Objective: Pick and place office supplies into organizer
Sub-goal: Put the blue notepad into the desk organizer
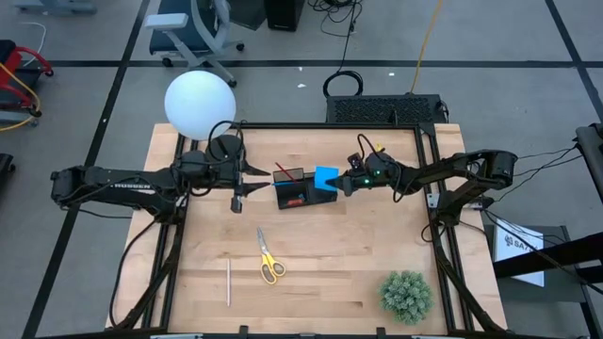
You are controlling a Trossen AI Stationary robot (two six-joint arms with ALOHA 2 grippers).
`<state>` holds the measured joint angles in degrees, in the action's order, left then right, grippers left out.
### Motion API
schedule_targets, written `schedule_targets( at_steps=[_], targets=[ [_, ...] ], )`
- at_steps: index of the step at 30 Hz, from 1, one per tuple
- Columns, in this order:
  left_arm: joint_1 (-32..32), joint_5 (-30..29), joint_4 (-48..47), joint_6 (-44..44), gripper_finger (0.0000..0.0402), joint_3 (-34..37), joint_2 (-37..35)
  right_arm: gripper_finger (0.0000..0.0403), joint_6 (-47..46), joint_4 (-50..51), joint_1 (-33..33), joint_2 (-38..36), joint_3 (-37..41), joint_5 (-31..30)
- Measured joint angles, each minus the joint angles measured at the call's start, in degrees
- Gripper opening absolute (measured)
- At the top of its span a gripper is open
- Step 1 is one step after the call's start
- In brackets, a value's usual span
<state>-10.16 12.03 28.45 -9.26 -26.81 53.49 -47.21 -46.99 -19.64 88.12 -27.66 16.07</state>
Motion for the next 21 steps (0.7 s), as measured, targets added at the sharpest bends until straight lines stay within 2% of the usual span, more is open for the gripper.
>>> schedule_targets(
  at_steps=[6, 12, 16, 21],
  targets=[
    [-0.7, 0.0, 0.0, 0.4, 0.0124, 0.0, 0.0, 0.0004, 0.5, -0.3, 0.0, 1.7, -1.1, -1.0],
    [-0.8, 0.0, -0.3, 0.4, 0.0124, 0.0, 0.0, 0.0004, 0.1, -1.2, 0.0, 9.0, -5.4, 3.1],
    [-0.8, 0.0, -0.5, 0.6, 0.0124, 0.0, 0.0, 0.0004, 0.2, -1.3, -0.2, 12.9, -7.4, 3.7],
    [-0.7, 0.0, -0.9, 0.6, 0.0124, 0.0, 0.0, 0.0012, -0.3, -1.1, -0.8, 14.2, -7.5, 3.7]
  ],
)
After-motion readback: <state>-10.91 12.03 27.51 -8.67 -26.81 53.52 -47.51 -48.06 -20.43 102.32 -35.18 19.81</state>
